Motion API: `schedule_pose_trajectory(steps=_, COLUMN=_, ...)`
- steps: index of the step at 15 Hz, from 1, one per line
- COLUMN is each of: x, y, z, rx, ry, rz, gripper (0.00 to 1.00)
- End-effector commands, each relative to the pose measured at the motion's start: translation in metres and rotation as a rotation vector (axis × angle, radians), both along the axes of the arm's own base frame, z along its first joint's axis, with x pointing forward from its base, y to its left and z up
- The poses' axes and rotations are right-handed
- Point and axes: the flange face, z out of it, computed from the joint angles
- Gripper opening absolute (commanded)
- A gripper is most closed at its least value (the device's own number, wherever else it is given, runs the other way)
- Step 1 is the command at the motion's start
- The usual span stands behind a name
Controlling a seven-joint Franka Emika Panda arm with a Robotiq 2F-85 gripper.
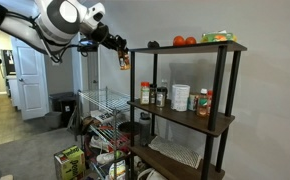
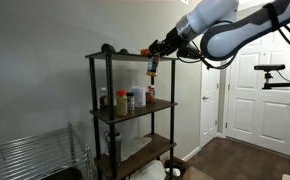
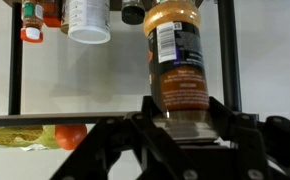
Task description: Put the spice bottle on the top shelf
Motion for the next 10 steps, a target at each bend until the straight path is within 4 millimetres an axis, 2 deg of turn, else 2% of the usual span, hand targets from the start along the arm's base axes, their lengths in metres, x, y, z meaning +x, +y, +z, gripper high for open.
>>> schedule_pose_trajectory(steps=1, x=0.007, y=0.001, z=0.036, rx=0.024, ry=-0.084, rz=-0.018, gripper=0.31)
schedule_pose_trajectory(steps=6, x=0.013, y=0.015, z=0.086, rx=0.001, ry=-0.136, rz=-0.015, gripper=0.31)
schedule_pose_trajectory(steps=10, x=0.033, y=0.018, z=0.11, rx=-0.006, ry=-0.131, rz=-0.04, gripper=0.31)
